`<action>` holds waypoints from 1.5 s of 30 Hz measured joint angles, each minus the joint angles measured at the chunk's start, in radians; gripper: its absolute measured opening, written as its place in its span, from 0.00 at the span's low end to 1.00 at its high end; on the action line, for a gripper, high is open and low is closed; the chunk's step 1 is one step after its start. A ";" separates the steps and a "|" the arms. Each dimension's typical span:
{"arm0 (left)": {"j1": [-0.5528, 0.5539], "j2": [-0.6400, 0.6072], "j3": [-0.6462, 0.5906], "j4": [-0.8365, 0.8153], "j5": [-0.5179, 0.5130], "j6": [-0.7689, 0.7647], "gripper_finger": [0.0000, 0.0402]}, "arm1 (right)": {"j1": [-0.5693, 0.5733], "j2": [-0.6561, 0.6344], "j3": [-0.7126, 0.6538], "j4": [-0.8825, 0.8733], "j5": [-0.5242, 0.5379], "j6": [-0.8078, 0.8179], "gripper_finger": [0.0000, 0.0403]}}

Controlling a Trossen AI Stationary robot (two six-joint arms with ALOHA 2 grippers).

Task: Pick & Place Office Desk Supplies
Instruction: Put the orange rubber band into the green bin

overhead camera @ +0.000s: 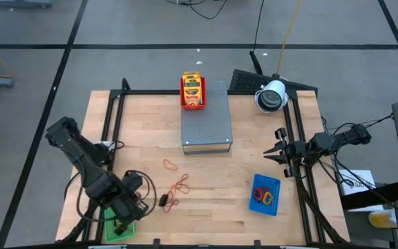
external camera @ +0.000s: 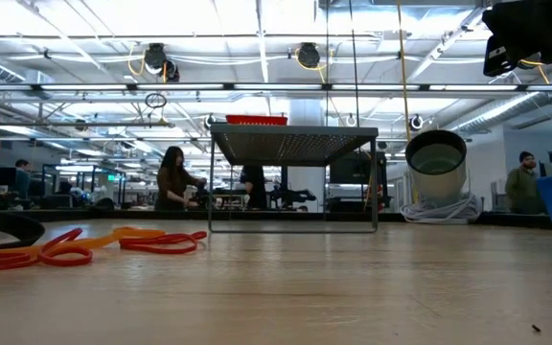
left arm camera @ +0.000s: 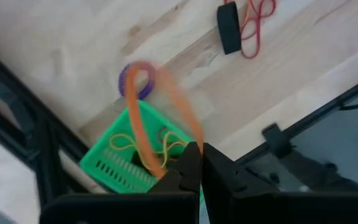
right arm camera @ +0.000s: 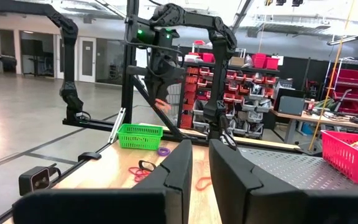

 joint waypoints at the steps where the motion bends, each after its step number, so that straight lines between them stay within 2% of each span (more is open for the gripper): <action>1: -0.011 -0.017 -0.025 0.019 -0.001 -0.022 0.01 | 0.000 0.000 0.000 0.000 0.000 0.000 0.11; 11: -0.133 -0.135 -0.241 0.204 0.018 -0.185 0.01 | 0.000 0.000 0.000 0.000 0.000 0.000 0.11; 17: -0.218 -0.158 -0.380 0.376 0.030 -0.262 0.01 | 0.000 0.000 0.000 0.000 0.000 0.000 0.11; 24: -0.256 -0.158 -0.539 0.580 0.026 -0.285 0.01 | 0.000 0.000 0.000 0.000 0.000 0.000 0.11; 28: -0.267 -0.158 -0.596 0.596 0.024 -0.310 0.01 | 0.000 0.000 0.000 0.000 0.000 0.000 0.11; 31: -0.270 -0.158 -0.608 0.558 0.010 -0.315 0.07 | 0.000 0.000 0.000 0.000 0.000 0.000 0.11; 37: -0.293 -0.158 -0.608 0.500 -0.029 -0.286 0.27 | 0.000 0.000 0.000 0.000 0.000 0.000 0.11; 41: -0.310 -0.158 -0.608 0.502 -0.028 -0.266 0.40 | 0.000 0.000 0.000 0.000 0.000 0.000 0.11; 45: -0.320 -0.158 -0.608 0.539 -0.021 -0.229 0.48 | 0.000 0.000 0.000 0.000 0.000 0.000 0.11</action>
